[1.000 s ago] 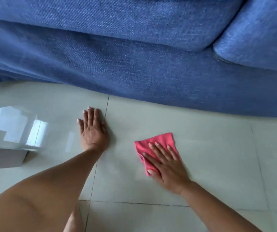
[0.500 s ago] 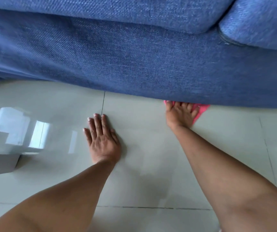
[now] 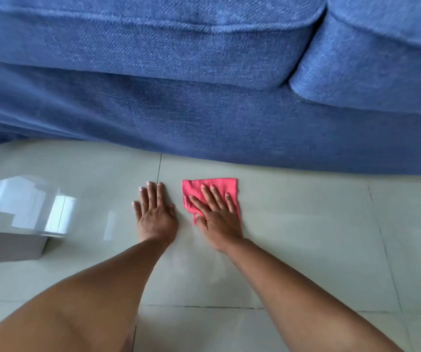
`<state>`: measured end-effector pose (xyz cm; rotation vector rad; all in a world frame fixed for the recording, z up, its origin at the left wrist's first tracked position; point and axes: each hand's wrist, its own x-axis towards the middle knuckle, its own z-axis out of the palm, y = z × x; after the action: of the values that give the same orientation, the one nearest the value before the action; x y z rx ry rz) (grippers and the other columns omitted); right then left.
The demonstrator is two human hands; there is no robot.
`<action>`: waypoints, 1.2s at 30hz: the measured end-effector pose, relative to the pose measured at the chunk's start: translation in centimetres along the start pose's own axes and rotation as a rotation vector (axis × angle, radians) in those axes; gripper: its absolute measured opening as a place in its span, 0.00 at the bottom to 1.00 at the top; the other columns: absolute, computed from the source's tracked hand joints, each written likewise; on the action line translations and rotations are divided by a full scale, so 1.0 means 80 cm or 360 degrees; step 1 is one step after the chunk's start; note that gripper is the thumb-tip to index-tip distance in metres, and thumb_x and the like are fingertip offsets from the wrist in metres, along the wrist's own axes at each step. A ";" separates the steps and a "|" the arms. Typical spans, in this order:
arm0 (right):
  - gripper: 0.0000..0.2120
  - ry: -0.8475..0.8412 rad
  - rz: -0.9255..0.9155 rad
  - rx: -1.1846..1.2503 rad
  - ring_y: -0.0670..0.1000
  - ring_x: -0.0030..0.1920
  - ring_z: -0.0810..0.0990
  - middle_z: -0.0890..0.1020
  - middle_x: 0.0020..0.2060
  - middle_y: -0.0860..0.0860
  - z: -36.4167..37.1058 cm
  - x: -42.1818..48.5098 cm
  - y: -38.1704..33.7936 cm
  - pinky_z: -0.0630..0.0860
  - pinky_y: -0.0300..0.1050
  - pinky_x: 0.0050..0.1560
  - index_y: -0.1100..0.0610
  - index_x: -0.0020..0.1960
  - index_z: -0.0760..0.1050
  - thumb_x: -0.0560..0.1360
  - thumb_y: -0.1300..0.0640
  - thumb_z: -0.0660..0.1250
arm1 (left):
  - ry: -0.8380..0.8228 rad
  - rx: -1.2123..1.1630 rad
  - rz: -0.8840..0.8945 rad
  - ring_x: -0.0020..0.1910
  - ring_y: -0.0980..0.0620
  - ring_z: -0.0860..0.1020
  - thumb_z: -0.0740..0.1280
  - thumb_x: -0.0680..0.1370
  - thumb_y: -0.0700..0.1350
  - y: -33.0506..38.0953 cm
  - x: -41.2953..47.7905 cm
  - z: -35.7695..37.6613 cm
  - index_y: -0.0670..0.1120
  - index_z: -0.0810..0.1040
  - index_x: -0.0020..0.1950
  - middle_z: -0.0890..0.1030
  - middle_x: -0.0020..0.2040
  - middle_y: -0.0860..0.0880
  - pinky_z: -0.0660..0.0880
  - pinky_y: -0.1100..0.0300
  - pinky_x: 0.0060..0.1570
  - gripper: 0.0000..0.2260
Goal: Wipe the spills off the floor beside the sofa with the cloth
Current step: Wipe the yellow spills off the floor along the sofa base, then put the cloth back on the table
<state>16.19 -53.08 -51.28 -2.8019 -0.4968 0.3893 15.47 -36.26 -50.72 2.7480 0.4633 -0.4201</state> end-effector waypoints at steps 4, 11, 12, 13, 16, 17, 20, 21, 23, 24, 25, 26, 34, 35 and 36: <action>0.37 -0.0194 0.0309 0.0754 0.46 0.75 0.64 0.71 0.73 0.47 -0.032 -0.047 -0.037 0.55 0.46 0.75 0.48 0.69 0.74 0.68 0.38 0.43 | -0.0451 -0.0077 -0.0254 0.79 0.43 0.48 0.54 0.79 0.44 0.014 0.003 -0.068 0.47 0.53 0.79 0.52 0.80 0.44 0.49 0.43 0.75 0.28; 0.07 -0.0309 0.1151 0.2569 0.54 0.33 0.76 0.78 0.34 0.53 -0.160 -0.113 -0.101 0.73 0.45 0.41 0.54 0.35 0.79 0.66 0.54 0.64 | -0.0908 -0.1229 -0.0447 0.64 0.46 0.72 0.53 0.83 0.53 0.038 -0.088 -0.176 0.40 0.71 0.68 0.74 0.64 0.43 0.66 0.54 0.58 0.21; 0.08 -0.0337 0.1123 0.2735 0.55 0.35 0.77 0.79 0.36 0.55 -0.182 -0.122 -0.109 0.74 0.47 0.45 0.55 0.38 0.80 0.67 0.55 0.63 | -0.1023 -0.1412 -0.0509 0.65 0.46 0.71 0.49 0.82 0.61 0.036 -0.102 -0.193 0.42 0.69 0.71 0.74 0.66 0.43 0.65 0.52 0.58 0.29; 0.09 -0.0321 0.1107 0.2833 0.56 0.38 0.78 0.80 0.38 0.56 -0.203 -0.130 -0.117 0.74 0.49 0.48 0.56 0.41 0.81 0.68 0.55 0.62 | -0.1131 -0.1585 -0.0525 0.67 0.44 0.71 0.44 0.78 0.68 0.034 -0.113 -0.208 0.42 0.67 0.73 0.73 0.69 0.42 0.65 0.50 0.59 0.37; 0.16 -0.0147 0.0962 0.2961 0.61 0.50 0.81 0.82 0.47 0.59 -0.257 -0.140 -0.135 0.75 0.52 0.57 0.59 0.53 0.81 0.70 0.55 0.62 | -0.1216 -0.1891 -0.0347 0.64 0.42 0.74 0.45 0.73 0.75 0.033 -0.132 -0.261 0.43 0.71 0.67 0.76 0.64 0.41 0.69 0.48 0.62 0.42; 0.20 -0.0106 0.0886 0.3005 0.62 0.56 0.80 0.80 0.52 0.60 -0.276 -0.145 -0.144 0.73 0.54 0.61 0.60 0.58 0.79 0.70 0.54 0.63 | -0.1187 -0.1907 -0.0274 0.59 0.43 0.77 0.49 0.73 0.74 0.036 -0.141 -0.285 0.43 0.75 0.62 0.79 0.58 0.43 0.72 0.49 0.59 0.38; 0.20 -0.0108 0.0679 0.3172 0.60 0.53 0.80 0.81 0.51 0.59 -0.322 -0.154 -0.168 0.74 0.55 0.59 0.58 0.57 0.77 0.74 0.44 0.65 | -0.1025 -0.1841 -0.0067 0.45 0.48 0.77 0.65 0.75 0.62 0.036 -0.167 -0.354 0.45 0.79 0.52 0.78 0.47 0.46 0.74 0.53 0.53 0.21; 0.21 -0.0117 0.0614 0.3184 0.60 0.50 0.81 0.82 0.49 0.59 -0.338 -0.157 -0.178 0.76 0.54 0.57 0.58 0.53 0.78 0.75 0.40 0.66 | -0.0922 -0.1810 -0.0001 0.45 0.48 0.78 0.68 0.75 0.58 0.031 -0.173 -0.377 0.44 0.79 0.54 0.79 0.49 0.46 0.75 0.53 0.51 0.18; 0.20 -0.0144 0.0442 0.3106 0.59 0.51 0.82 0.83 0.47 0.58 -0.369 -0.165 -0.204 0.77 0.55 0.57 0.58 0.49 0.77 0.73 0.41 0.71 | -0.0717 -0.1800 0.0047 0.50 0.48 0.80 0.71 0.74 0.51 0.023 -0.190 -0.421 0.42 0.79 0.60 0.81 0.56 0.45 0.76 0.55 0.47 0.19; 0.20 -0.0138 0.0371 0.2956 0.59 0.52 0.82 0.83 0.50 0.58 -0.384 -0.169 -0.220 0.77 0.55 0.58 0.60 0.52 0.78 0.72 0.44 0.74 | -0.0625 -0.1790 0.0063 0.51 0.48 0.80 0.72 0.74 0.49 0.019 -0.199 -0.444 0.41 0.79 0.61 0.81 0.57 0.44 0.76 0.55 0.45 0.19; 0.24 -0.0125 0.0315 0.2763 0.58 0.54 0.82 0.83 0.54 0.58 -0.395 -0.171 -0.234 0.78 0.55 0.59 0.61 0.58 0.76 0.69 0.49 0.78 | -0.0546 -0.1775 0.0073 0.50 0.48 0.80 0.72 0.74 0.47 0.017 -0.208 -0.462 0.41 0.79 0.60 0.82 0.56 0.44 0.77 0.56 0.45 0.18; 0.29 -0.0057 0.0299 0.2553 0.57 0.54 0.82 0.82 0.57 0.57 -0.405 -0.170 -0.251 0.78 0.54 0.60 0.61 0.63 0.74 0.66 0.55 0.80 | -0.0470 -0.1760 0.0080 0.48 0.48 0.81 0.73 0.72 0.46 0.012 -0.216 -0.482 0.41 0.80 0.59 0.83 0.54 0.44 0.77 0.56 0.45 0.17; 0.12 0.0470 0.0094 0.1959 0.49 0.42 0.81 0.83 0.46 0.52 -0.467 -0.168 -0.405 0.74 0.40 0.37 0.58 0.54 0.78 0.71 0.63 0.73 | 0.0020 -0.1654 0.0239 0.46 0.47 0.79 0.75 0.71 0.46 -0.079 -0.280 -0.628 0.47 0.82 0.40 0.84 0.45 0.44 0.76 0.48 0.58 0.04; 0.08 0.0496 0.0053 0.1977 0.50 0.41 0.80 0.83 0.44 0.52 -0.471 -0.167 -0.425 0.73 0.41 0.37 0.58 0.51 0.78 0.72 0.62 0.72 | 0.0073 -0.1636 0.0240 0.46 0.47 0.79 0.75 0.70 0.46 -0.092 -0.289 -0.643 0.47 0.82 0.41 0.83 0.45 0.44 0.76 0.48 0.59 0.04; 0.05 0.0484 0.0033 0.1999 0.52 0.40 0.79 0.82 0.42 0.53 -0.472 -0.164 -0.450 0.73 0.43 0.38 0.57 0.47 0.77 0.72 0.61 0.71 | 0.0138 -0.1624 0.0222 0.46 0.47 0.79 0.75 0.71 0.46 -0.112 -0.298 -0.659 0.47 0.82 0.42 0.83 0.46 0.44 0.76 0.49 0.59 0.04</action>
<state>5.21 -33.41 -2.42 -1.5925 -0.0662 0.1601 2.85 -15.71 2.65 1.7877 0.3586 0.0046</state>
